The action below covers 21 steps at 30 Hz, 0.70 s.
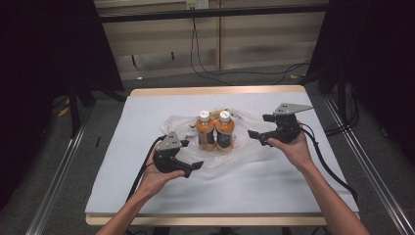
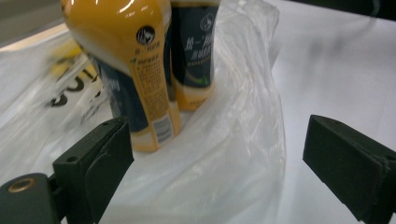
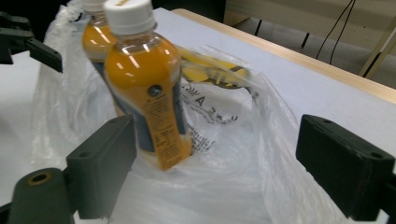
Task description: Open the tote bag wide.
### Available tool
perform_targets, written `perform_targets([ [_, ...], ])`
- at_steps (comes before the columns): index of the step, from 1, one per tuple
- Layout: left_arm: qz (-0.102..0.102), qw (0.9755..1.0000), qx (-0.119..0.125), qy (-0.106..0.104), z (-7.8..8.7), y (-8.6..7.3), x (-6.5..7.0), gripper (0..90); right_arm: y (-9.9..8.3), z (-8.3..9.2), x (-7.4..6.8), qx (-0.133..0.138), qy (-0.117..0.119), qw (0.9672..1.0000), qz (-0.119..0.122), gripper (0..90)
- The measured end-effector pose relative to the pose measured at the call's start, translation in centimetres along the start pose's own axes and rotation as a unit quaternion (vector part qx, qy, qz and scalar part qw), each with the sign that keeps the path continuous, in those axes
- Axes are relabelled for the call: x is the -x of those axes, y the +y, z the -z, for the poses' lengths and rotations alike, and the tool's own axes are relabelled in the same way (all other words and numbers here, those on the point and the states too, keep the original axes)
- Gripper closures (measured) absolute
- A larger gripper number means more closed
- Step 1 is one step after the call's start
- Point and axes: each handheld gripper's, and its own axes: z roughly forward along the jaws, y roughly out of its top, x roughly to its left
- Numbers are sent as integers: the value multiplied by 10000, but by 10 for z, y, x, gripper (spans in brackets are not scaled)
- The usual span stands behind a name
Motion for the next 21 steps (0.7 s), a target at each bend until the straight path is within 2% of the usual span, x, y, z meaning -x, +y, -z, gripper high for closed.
perform_targets([
  [3,25,10000,86,-15,11,-2,3,81,-5,16,-8,84,7,10000,6,96],
  [5,-20,10000,86,44,17,-5,2,80,-7,20,-10,80,-32,10000,27,97],
  [8,143,9997,97,155,26,-12,-1,78,-13,29,-13,93,-66,9999,38,97],
  [10,180,9994,152,269,32,-17,-4,97,-17,35,-14,88,-123,9999,51,97],
  [14,275,9990,62,345,41,-24,-7,85,-29,49,-14,241,-233,9993,-178,98],
  [15,313,9988,73,371,42,-26,-6,63,-34,54,-16,178,-260,9994,-175,97],
  [16,233,9990,23,377,45,-29,-7,63,-34,54,-16,178,-260,9994,-175,97],
  [21,318,9989,18,350,58,-40,-7,42,-46,69,-27,19,-331,9993,-200,113],
])
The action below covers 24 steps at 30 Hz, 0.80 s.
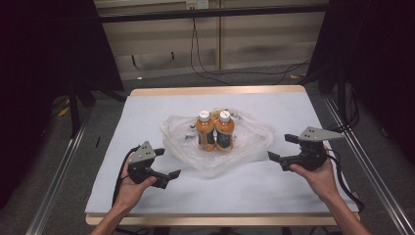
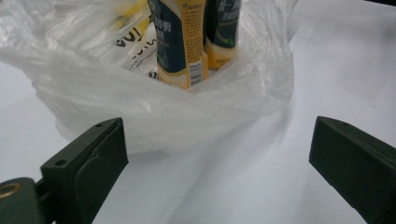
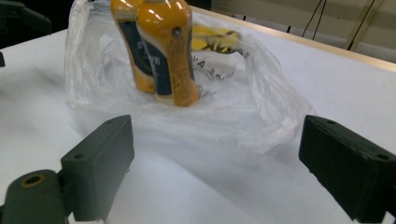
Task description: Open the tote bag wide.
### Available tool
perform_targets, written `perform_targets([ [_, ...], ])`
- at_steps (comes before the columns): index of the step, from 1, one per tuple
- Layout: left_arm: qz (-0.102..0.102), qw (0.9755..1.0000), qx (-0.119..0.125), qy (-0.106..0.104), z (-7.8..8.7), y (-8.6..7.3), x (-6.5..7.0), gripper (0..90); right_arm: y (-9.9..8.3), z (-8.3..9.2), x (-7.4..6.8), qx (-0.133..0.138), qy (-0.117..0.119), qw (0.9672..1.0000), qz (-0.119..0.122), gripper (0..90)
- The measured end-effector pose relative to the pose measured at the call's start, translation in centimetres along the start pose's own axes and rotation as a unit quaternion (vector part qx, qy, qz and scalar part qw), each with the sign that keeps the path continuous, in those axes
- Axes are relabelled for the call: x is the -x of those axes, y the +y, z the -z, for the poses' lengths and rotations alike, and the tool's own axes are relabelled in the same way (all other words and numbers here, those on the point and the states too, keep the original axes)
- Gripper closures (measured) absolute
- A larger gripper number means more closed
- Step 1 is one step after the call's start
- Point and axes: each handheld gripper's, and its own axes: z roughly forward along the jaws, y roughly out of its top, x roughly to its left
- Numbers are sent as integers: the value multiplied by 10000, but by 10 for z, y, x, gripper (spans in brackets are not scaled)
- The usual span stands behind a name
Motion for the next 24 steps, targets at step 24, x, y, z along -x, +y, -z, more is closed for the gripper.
perform_targets([
  [24,669,9957,-36,642,52,-58,1,33,-77,62,-17,50,-850,9943,-647,104],
])
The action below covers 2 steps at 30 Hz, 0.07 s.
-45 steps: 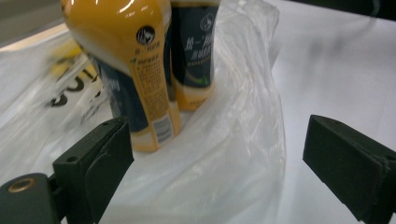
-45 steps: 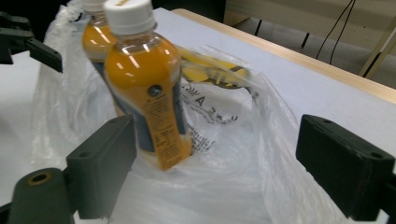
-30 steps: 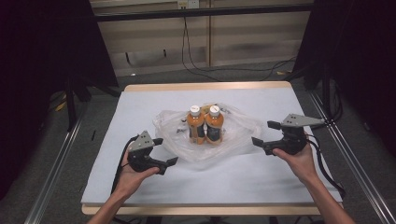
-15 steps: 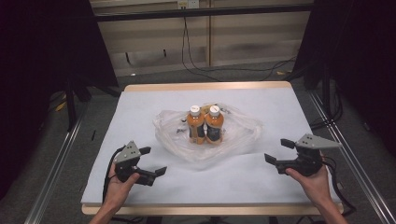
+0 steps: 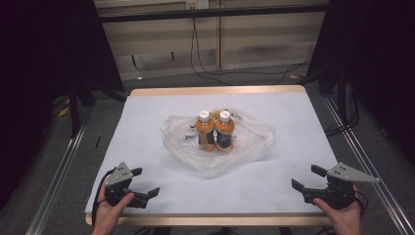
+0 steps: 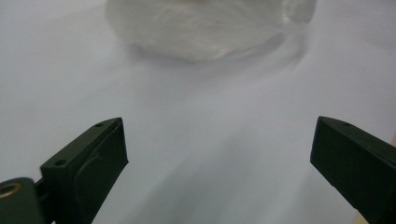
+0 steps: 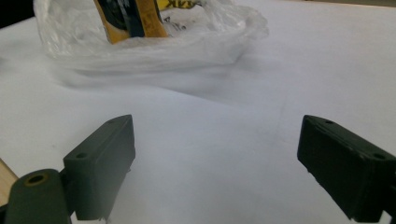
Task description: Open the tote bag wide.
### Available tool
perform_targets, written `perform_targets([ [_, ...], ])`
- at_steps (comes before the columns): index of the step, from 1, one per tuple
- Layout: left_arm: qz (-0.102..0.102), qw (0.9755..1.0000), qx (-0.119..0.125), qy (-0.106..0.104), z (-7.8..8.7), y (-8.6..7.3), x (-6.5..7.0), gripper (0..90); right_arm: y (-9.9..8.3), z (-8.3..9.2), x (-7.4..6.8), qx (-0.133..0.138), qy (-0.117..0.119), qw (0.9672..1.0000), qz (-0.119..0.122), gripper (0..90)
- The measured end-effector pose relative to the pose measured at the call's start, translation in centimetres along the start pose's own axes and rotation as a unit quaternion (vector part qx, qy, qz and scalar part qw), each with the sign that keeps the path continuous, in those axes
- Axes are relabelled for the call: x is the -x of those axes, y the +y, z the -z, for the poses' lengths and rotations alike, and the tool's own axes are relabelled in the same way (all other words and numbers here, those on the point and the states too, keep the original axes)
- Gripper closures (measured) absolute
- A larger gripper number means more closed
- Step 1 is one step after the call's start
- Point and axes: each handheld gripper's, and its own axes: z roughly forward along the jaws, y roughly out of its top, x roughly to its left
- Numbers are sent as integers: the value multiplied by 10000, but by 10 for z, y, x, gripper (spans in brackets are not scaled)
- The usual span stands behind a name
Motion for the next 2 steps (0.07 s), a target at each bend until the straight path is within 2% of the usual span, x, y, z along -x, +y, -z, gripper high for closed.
perform_targets([
  [2,47,10000,72,13,2,0,-4,33,1,2,1,113,-42,9999,-34,95],
])
